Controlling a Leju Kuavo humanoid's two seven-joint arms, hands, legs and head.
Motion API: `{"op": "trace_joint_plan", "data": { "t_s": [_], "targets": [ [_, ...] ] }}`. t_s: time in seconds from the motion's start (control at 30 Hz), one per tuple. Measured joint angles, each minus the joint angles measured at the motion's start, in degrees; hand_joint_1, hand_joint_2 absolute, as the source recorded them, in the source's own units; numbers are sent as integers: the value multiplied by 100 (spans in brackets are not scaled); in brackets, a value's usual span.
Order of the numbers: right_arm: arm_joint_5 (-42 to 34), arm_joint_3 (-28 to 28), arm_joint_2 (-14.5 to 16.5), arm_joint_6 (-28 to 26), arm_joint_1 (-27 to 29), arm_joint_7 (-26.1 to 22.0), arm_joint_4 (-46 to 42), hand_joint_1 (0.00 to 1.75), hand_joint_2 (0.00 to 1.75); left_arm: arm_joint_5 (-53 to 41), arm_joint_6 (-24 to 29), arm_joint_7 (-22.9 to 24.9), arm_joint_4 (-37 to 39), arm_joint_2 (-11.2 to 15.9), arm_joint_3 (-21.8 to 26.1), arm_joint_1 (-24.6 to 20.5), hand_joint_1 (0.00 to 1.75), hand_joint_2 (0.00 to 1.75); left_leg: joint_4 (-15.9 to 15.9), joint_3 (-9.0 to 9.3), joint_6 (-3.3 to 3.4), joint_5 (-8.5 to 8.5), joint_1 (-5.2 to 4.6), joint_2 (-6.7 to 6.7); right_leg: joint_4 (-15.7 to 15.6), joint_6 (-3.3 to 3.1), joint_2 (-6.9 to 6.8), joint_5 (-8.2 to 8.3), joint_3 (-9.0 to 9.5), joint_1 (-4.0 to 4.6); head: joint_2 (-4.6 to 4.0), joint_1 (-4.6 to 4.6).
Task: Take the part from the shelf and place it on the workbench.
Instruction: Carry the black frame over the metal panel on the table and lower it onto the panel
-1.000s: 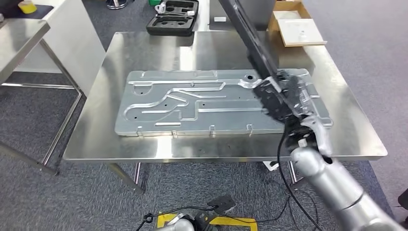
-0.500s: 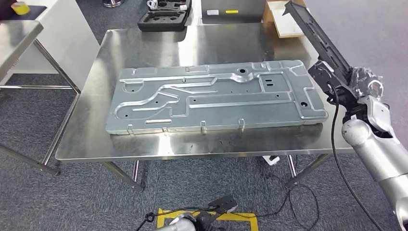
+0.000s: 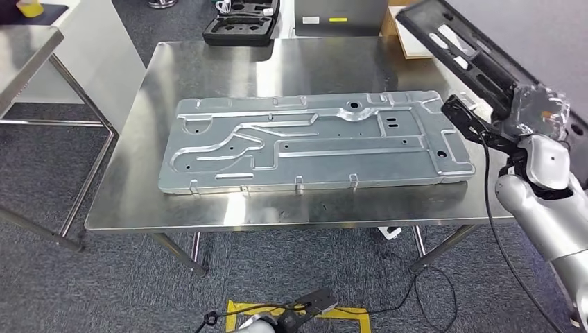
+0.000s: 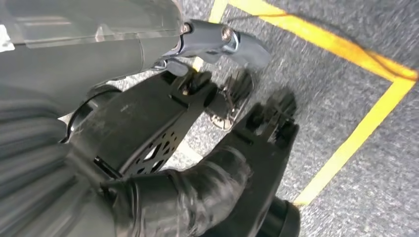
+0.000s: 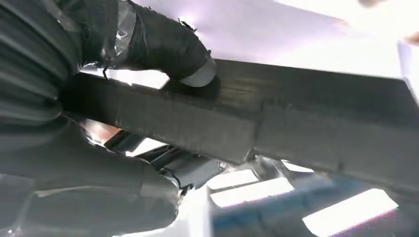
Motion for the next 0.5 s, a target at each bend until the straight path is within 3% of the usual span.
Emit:
{"op": "trace_joint_plan", "data": {
  "t_s": [0.07, 0.13, 0.17, 0.23, 0.27, 0.3, 0.4, 0.5],
  "targets": [
    [152, 116, 106, -40, -75, -4, -54, 175, 175, -22, -4, 0, 2, -5, 0, -5, 0, 175, -9, 18, 3, 9, 11, 2, 701, 43, -1, -307, -285, -17, 0, 20],
    [174, 218, 169, -39, -67, -28, -81, 175, 175, -24, -11, 1, 8, -5, 0, 4, 0, 175, 34, 9, -10, -9, 35, -31, 1123, 111, -4, -391, -483, -66, 0, 20],
    [178, 264, 196, -38, -57, -59, -93, 175, 175, -19, -18, -6, 11, -4, 0, 8, 0, 175, 69, -3, -31, -25, 53, -57, 1081, 144, -7, -316, -468, -93, 0, 20],
    [184, 375, 292, -32, -115, -205, -160, 175, 175, 67, -88, -201, 47, 113, 1, 104, 0, 175, 208, -48, -129, -104, 103, -101, 440, 218, -4, -17, -157, -149, 0, 43],
    [188, 457, 383, -23, -197, -291, -217, 175, 175, 140, -151, -422, 74, 223, 2, 194, 0, 175, 299, -99, -192, -157, 104, -93, 139, 218, 14, 69, -6, -155, 0, 69],
    [195, 543, 477, -4, -296, -370, -288, 175, 175, 213, -222, -674, 113, 374, 3, 310, 0, 175, 372, -136, -249, -204, 103, -74, -79, 182, 42, 117, 103, -153, 0, 87],
    [242, 788, 736, 71, -478, -461, -487, 175, 175, 324, -344, -1132, 229, 754, 3, 663, 0, 175, 433, -157, -333, -230, 89, -22, -87, -4, 91, 83, 94, -118, 0, 77],
    [263, 976, 873, 147, -516, -446, -624, 175, 175, 328, -364, -1179, 303, 937, 2, 787, 0, 175, 635, -259, -434, -403, 120, -27, -98, -90, 40, 98, 82, -115, 0, 37]
  ]
}}
